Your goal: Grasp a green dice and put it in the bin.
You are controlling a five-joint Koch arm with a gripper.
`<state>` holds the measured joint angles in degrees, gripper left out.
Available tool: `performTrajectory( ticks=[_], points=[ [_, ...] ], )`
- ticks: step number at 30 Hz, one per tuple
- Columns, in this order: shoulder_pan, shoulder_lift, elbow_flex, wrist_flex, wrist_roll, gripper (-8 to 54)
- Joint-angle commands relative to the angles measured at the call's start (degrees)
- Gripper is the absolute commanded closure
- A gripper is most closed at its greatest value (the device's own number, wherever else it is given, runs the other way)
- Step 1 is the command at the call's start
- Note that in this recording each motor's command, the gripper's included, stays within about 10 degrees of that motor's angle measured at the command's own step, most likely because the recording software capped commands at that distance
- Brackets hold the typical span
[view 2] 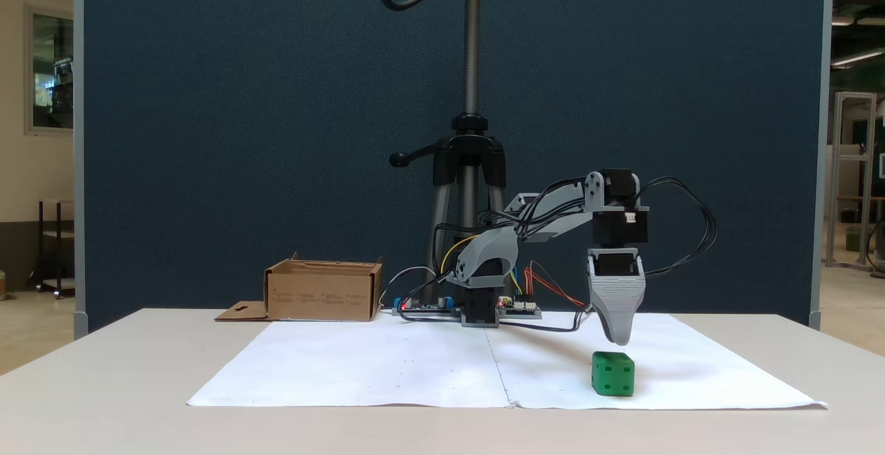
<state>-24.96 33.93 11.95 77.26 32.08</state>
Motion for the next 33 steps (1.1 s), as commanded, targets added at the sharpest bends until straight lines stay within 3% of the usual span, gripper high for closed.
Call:
performTrajectory(
  ticks=[1,33],
  points=[
    [-0.5,1.2,-2.8,-2.5,3.1,2.2],
    [-0.5,-5.3,-2.8,-2.5,1.3,2.4]
  ],
)
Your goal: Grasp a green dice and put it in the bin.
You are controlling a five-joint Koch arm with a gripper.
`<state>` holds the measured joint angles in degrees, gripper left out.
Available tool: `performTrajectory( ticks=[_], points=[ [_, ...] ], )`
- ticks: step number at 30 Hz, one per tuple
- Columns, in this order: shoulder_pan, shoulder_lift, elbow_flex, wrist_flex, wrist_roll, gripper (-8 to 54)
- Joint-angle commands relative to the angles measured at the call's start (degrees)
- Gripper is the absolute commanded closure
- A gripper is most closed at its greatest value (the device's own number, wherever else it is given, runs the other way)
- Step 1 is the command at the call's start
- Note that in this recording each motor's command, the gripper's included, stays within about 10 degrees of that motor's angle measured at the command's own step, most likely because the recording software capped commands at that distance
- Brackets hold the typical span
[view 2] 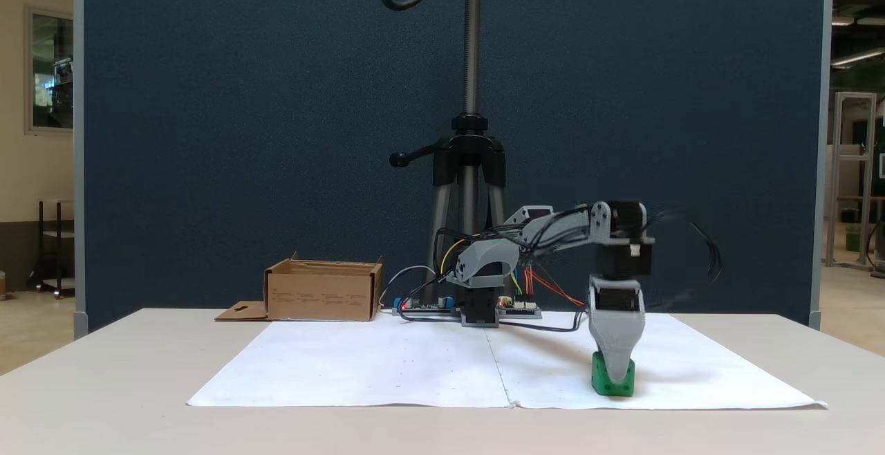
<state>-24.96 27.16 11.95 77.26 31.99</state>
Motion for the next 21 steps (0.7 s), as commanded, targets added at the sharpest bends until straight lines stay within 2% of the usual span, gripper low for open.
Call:
performTrajectory(
  ticks=[1,21],
  points=[
    [-0.5,1.3,-2.8,-2.5,1.3,2.4],
    [0.0,-0.4,-2.7,-3.3,0.5,4.0]
  ],
)
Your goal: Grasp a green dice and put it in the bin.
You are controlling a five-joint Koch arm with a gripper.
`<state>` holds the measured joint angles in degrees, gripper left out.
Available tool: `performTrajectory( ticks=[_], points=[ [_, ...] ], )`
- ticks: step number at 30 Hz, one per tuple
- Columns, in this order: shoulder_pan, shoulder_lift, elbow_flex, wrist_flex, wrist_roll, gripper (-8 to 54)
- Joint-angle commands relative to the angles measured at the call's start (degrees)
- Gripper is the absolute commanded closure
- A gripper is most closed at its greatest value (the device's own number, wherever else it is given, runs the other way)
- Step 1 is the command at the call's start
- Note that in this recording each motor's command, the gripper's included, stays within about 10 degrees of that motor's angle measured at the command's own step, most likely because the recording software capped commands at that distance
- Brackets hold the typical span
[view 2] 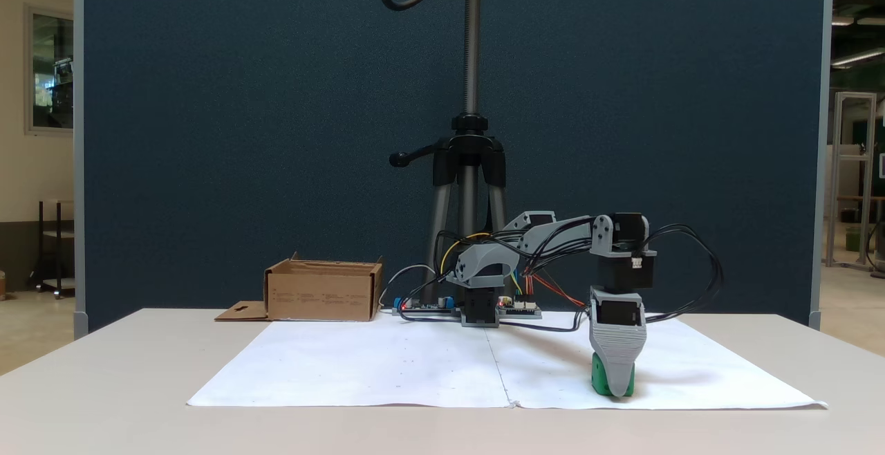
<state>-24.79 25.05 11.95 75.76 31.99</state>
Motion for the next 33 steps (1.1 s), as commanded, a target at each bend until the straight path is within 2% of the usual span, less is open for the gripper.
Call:
performTrajectory(
  ticks=[1,9,18,23,29,33],
  points=[
    [-0.1,1.7,-2.7,-1.8,0.5,4.0],
    [0.1,1.6,-2.5,-1.6,0.5,4.3],
    [0.1,1.3,-2.5,-1.4,0.5,12.2],
    [0.0,0.7,-2.5,-1.4,0.5,12.6],
    [0.2,0.6,-2.5,-1.2,0.6,32.9],
    [0.4,0.6,-2.5,-1.1,0.7,33.7]
  ],
)
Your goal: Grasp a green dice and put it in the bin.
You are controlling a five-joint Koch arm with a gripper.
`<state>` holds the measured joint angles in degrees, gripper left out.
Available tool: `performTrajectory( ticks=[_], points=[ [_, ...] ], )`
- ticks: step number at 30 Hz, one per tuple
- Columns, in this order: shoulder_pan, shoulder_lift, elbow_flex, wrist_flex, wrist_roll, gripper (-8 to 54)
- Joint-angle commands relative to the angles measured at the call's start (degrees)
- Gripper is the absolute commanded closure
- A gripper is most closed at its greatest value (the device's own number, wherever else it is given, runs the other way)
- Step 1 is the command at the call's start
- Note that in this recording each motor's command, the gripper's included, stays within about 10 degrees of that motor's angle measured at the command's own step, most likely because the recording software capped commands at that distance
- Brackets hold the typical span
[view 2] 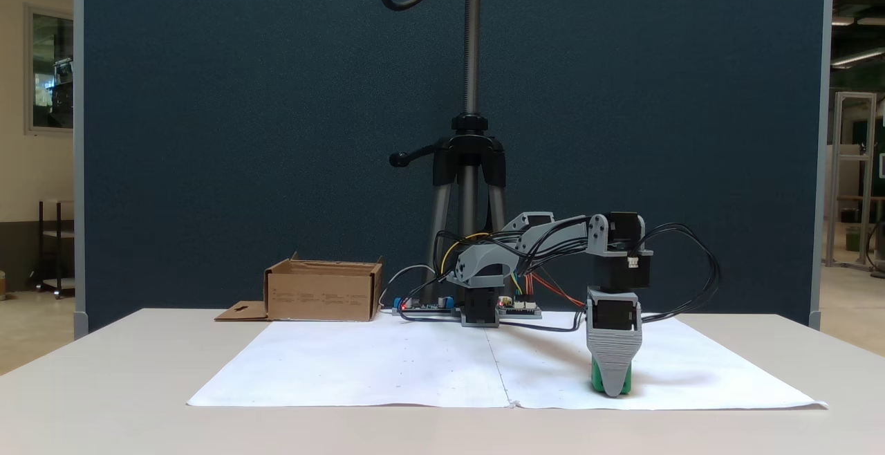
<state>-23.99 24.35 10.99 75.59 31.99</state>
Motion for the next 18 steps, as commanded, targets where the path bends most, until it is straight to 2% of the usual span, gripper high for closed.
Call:
performTrajectory(
  ticks=[1,9,18],
  points=[
    [-0.4,1.4,-1.5,-0.8,0.7,33.7],
    [-0.4,3.4,1.1,1.9,0.5,33.7],
    [3.7,18.0,19.7,-5.7,-2.9,33.7]
  ],
)
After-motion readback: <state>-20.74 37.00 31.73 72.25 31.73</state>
